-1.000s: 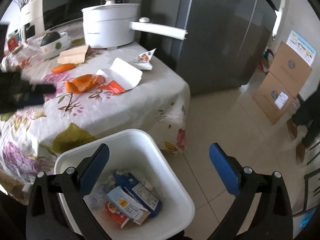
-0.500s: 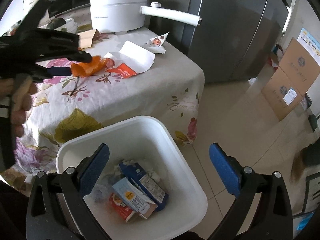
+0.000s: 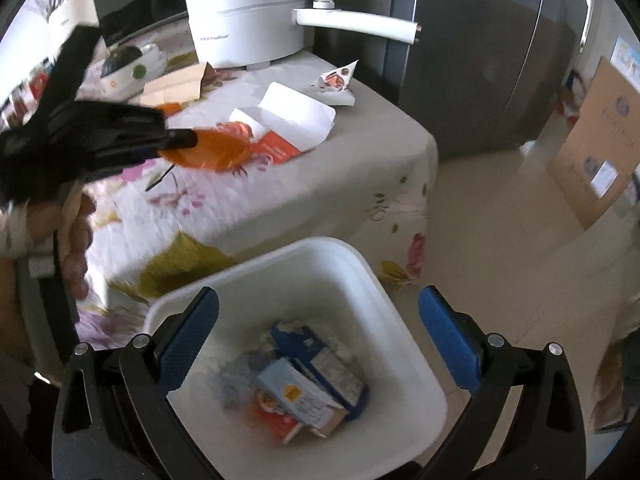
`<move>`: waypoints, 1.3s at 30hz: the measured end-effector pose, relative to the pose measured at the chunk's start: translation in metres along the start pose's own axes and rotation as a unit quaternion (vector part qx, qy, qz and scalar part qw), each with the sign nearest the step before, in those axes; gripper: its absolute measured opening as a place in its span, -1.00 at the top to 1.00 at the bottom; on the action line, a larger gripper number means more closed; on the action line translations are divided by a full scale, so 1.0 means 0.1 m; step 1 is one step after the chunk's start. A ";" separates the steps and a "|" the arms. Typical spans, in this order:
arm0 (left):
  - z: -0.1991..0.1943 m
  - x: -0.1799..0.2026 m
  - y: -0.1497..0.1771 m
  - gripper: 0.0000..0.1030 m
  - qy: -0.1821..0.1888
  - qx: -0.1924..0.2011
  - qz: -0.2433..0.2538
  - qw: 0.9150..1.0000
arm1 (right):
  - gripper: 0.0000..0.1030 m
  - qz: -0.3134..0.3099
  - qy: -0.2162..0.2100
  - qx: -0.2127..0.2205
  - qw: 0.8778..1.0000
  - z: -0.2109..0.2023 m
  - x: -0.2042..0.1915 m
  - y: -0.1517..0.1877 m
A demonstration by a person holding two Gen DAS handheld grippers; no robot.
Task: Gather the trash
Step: 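Grasp the orange peel on the table with the left gripper, then grasp the white paper with red wrapper with the right gripper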
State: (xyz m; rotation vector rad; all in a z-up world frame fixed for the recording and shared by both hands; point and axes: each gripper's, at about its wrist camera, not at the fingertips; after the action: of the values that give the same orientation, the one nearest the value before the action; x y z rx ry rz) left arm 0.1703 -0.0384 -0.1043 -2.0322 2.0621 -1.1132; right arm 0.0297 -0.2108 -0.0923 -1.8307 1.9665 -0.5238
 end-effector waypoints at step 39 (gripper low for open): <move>-1.41 -1.08 -0.31 0.74 0.098 0.098 -0.178 0.974 | 0.97 0.069 -0.162 0.007 0.984 1.17 -0.04 -1.23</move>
State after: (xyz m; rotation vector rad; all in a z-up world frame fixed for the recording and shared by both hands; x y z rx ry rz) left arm 0.1418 0.1241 -0.0317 -2.3270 1.6097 -1.5611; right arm 0.1958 -0.2157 -0.1271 -1.6365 1.8421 -0.1817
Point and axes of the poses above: each gripper's, at about its wrist camera, not at the fingertips, and z roughly the way its jaws point, x to its right, y to its underside
